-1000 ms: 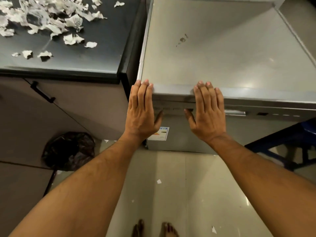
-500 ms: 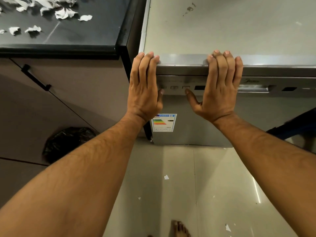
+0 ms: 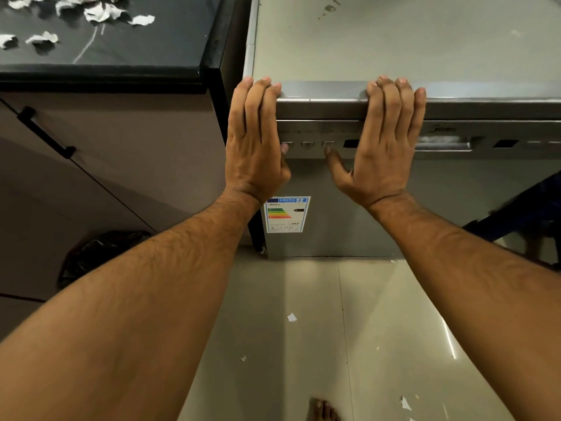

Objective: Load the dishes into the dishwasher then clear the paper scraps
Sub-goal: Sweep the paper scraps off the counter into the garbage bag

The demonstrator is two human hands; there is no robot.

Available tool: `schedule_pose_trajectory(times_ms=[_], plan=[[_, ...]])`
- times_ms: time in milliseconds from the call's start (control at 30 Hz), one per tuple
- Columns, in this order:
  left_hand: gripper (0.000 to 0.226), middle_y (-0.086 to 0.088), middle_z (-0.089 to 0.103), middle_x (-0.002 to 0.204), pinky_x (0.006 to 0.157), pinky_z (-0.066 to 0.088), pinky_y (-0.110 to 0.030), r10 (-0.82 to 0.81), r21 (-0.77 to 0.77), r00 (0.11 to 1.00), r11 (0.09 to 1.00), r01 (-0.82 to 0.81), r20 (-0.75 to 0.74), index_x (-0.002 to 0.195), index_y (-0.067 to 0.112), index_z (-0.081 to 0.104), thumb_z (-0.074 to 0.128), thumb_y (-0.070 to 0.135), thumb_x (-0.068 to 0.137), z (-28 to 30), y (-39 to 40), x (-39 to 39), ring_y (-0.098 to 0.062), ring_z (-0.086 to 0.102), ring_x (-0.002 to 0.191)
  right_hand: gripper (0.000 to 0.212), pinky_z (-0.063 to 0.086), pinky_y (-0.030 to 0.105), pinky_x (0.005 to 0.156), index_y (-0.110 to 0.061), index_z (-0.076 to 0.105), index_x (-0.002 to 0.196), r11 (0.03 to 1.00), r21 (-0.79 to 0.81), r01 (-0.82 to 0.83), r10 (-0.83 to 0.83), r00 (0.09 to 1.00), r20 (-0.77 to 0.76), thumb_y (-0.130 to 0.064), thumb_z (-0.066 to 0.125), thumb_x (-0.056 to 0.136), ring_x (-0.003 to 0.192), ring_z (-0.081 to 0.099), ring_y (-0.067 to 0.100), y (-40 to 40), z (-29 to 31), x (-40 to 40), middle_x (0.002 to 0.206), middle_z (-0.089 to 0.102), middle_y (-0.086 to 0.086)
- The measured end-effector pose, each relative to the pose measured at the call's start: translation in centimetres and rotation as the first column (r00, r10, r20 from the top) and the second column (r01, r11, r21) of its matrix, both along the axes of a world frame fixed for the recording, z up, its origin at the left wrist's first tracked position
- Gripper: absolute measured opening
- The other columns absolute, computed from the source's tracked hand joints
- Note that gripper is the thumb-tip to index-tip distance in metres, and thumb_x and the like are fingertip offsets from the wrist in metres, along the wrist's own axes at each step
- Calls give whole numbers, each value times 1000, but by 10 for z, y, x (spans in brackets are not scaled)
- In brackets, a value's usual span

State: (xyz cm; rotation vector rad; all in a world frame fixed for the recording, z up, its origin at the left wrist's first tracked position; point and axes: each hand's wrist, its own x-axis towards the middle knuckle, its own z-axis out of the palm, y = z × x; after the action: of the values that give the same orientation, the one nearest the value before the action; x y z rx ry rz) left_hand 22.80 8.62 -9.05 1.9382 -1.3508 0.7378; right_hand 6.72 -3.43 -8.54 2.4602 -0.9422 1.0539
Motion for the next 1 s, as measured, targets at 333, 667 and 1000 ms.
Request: schedule_pose_trajectory(times_ms=[333,667,1000], plan=[[78,-21,47,142,117,30,-51,65,-30,998,997,-65,12,137,1,43,65,18,65,5,-5,-6,-39,34,139,72,13,51,125,-3,31,156,994,-1,-111,110,991,-73,-43,47,98,152,25,34,-13,8,-22,160,34,17],[79,-23,42,146,119,26,-52,-13,10,1000,1000,13,-15,141,-5,43,69,18,70,10,4,-5,-42,31,142,54,11,44,127,-6,33,155,998,14,-53,54,997,-48,-27,39,105,151,27,29,-39,8,-50,158,37,14],[76,-25,43,144,118,27,-53,8,-16,1000,1000,-8,18,140,-6,43,68,25,75,6,0,-4,-43,33,140,50,12,46,127,-7,36,152,998,20,59,-60,997,45,-31,36,109,151,25,31,-52,-1,-64,158,37,15]])
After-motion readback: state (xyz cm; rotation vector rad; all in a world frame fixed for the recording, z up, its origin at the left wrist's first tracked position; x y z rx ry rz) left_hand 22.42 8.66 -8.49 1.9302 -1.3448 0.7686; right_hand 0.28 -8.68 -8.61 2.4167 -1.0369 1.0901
